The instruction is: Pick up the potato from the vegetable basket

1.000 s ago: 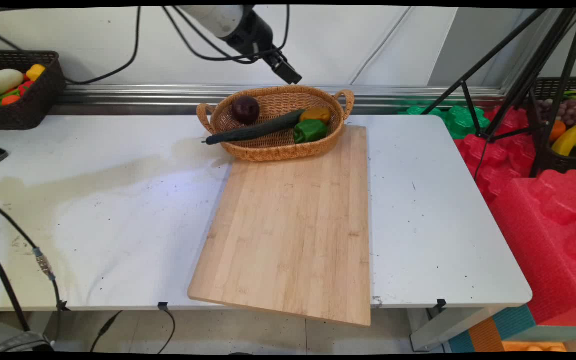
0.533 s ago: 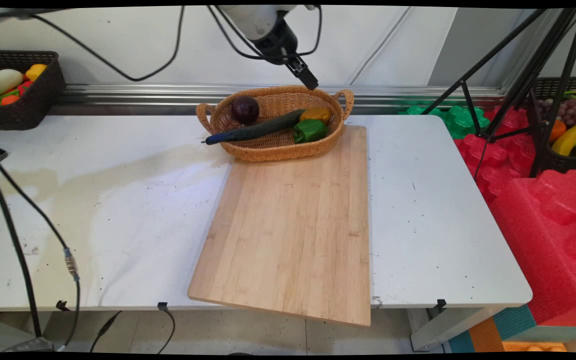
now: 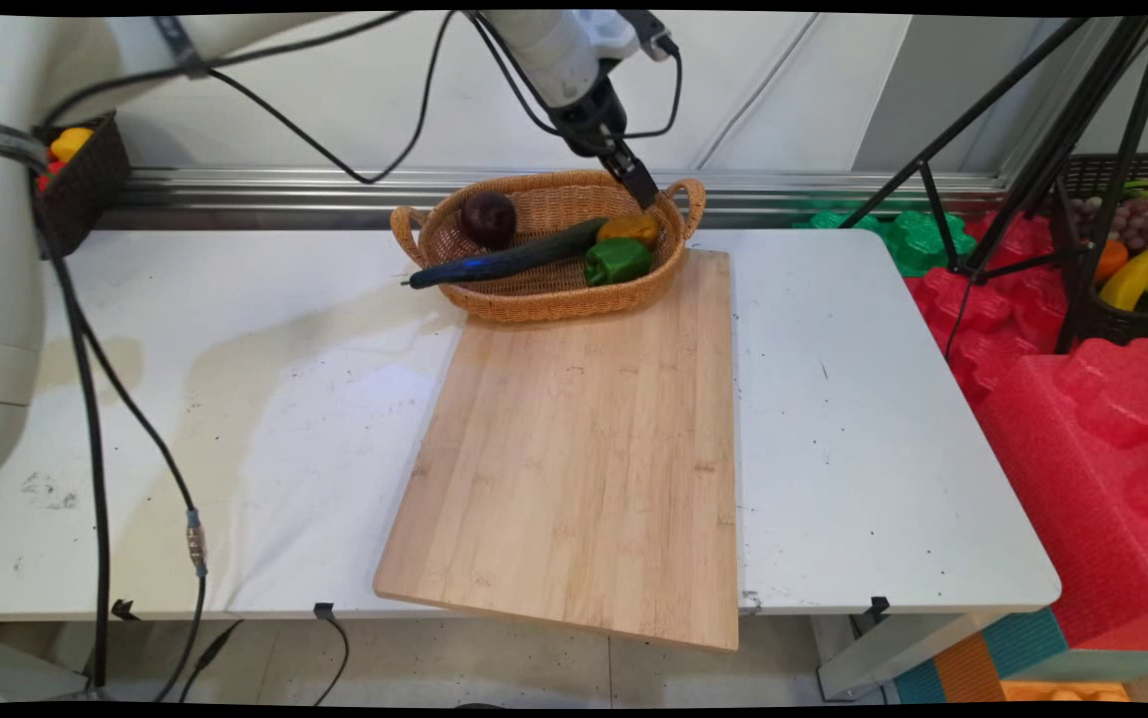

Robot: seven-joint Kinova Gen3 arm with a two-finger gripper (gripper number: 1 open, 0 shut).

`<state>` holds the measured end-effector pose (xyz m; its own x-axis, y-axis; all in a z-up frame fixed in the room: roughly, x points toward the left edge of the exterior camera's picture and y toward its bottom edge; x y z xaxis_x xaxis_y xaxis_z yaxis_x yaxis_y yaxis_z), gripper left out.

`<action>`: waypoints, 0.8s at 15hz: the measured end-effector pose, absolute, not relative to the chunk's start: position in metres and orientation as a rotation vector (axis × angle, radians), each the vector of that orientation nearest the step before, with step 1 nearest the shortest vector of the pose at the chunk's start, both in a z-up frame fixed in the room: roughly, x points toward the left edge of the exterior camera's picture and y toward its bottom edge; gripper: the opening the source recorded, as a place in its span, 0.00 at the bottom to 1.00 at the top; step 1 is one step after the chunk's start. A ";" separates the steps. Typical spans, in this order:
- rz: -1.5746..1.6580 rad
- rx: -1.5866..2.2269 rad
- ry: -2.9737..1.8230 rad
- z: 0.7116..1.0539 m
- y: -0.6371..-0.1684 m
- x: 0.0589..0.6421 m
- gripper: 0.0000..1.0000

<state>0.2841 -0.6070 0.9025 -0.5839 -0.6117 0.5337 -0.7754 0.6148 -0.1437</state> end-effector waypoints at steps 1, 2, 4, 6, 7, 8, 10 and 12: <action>0.494 1.110 -2.414 0.895 -0.613 0.282 1.00; 0.481 1.119 -2.421 0.889 -0.618 0.280 1.00; 0.457 1.141 -2.431 0.877 -0.628 0.278 1.00; 0.431 1.161 -2.441 0.865 -0.636 0.275 1.00; 0.419 1.170 -2.445 0.860 -0.639 0.275 1.00; 0.408 1.180 -2.448 0.855 -0.643 0.274 1.00; 0.390 1.194 -2.452 0.848 -0.647 0.272 0.00; 0.383 1.196 -2.448 0.845 -0.649 0.271 0.00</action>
<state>0.2706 -0.6489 0.8449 -0.5613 -0.6915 0.4547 -0.7974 0.5990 -0.0733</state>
